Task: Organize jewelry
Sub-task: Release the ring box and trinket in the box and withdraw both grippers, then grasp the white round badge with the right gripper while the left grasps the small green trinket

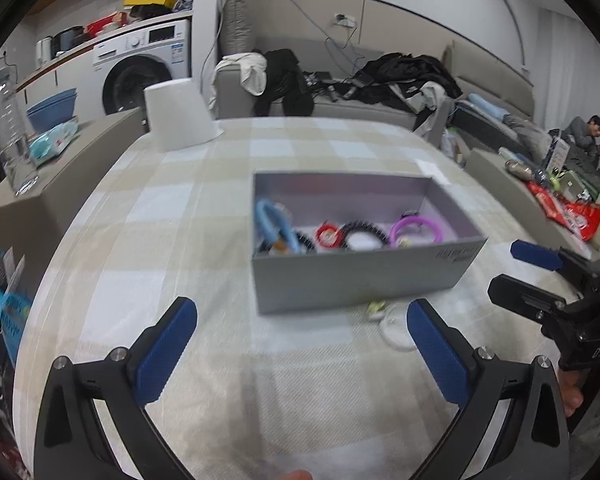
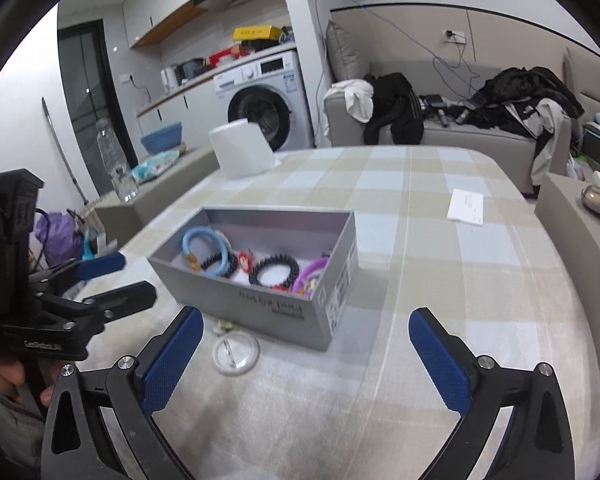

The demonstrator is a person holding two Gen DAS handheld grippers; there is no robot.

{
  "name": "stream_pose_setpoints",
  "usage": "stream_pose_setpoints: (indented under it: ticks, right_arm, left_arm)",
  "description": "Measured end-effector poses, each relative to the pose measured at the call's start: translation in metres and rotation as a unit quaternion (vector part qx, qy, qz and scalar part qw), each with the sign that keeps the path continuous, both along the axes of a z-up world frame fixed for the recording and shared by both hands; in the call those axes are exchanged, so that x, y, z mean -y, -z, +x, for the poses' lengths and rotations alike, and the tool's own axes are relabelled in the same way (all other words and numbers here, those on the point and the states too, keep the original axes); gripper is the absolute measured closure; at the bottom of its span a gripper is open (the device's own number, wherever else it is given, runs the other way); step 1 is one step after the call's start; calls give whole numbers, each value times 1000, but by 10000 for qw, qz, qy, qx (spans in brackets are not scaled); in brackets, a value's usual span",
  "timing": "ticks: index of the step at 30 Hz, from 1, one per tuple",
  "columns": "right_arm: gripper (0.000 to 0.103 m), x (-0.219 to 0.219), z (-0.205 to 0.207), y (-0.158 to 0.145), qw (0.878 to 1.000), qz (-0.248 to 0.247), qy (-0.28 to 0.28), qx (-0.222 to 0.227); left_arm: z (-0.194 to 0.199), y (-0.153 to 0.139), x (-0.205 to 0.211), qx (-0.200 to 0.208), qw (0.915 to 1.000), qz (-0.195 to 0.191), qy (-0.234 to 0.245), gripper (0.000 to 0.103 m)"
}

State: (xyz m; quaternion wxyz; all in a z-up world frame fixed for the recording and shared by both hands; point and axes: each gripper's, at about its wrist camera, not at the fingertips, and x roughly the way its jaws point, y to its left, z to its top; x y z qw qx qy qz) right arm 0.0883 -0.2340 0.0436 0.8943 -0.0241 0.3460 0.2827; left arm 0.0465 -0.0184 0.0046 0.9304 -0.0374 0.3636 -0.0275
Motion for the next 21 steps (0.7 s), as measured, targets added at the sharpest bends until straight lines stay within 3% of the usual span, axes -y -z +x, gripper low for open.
stream_pose_setpoints:
  ticks: [6,10,18,21]
  right_arm:
    - [0,-25,-4,17,9976,-396,-462,-316]
    - [2,-37,-9,24,9945,-640,-725,-400]
    - [24,-46,-10,31,9914,-789,-902,-532]
    - [28,-50,-11,33,9901,-855,-967,-552]
  left_arm:
    - [11,22,-6,-530,9985,87,-144,1]
    - [10,18,-5,-470,9987,136,-145,1]
    - [6,22,-7,-488,9986,169,-112,1]
    - [5,23,-9,-512,9985,153,-143,1]
